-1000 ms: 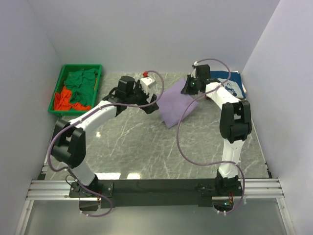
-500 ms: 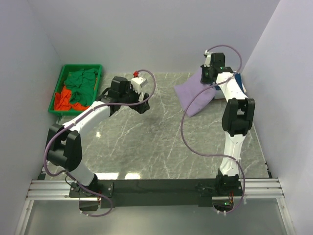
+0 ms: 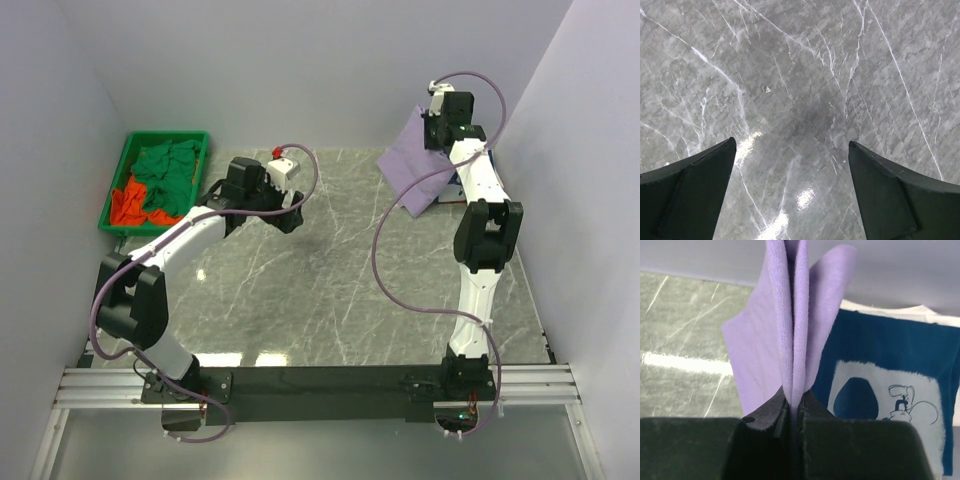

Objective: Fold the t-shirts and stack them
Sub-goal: Neatly place the folded tshirt to the corner

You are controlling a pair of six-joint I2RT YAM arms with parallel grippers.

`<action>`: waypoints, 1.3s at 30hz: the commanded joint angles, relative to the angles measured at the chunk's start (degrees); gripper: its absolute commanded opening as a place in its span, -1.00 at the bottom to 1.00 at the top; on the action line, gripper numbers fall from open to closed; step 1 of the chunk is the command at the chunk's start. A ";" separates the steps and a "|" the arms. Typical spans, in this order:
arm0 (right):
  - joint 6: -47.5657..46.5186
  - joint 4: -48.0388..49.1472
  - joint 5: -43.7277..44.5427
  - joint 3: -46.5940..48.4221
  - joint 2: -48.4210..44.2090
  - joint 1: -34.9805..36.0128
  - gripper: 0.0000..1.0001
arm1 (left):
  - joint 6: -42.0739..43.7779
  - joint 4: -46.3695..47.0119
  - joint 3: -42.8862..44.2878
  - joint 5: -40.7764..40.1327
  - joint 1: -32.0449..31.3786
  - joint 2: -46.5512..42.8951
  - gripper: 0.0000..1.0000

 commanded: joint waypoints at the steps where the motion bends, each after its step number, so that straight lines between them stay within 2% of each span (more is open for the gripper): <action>1: -0.83 5.92 0.16 4.01 -0.14 -0.78 -1.00 | 0.87 0.16 2.73 -0.68 0.54 0.74 0.99; 7: -1.62 4.78 0.51 8.76 -0.31 -0.78 -1.00 | 0.79 0.33 2.91 -0.50 0.98 1.00 0.99; 16: -2.24 3.11 0.69 9.46 -3.92 -0.96 -1.00 | 0.00 0.77 3.79 -0.06 1.16 2.41 0.99; 39: -2.24 -2.25 -1.69 13.24 -6.03 -5.35 -1.00 | -0.44 0.42 5.02 1.78 1.16 4.61 0.99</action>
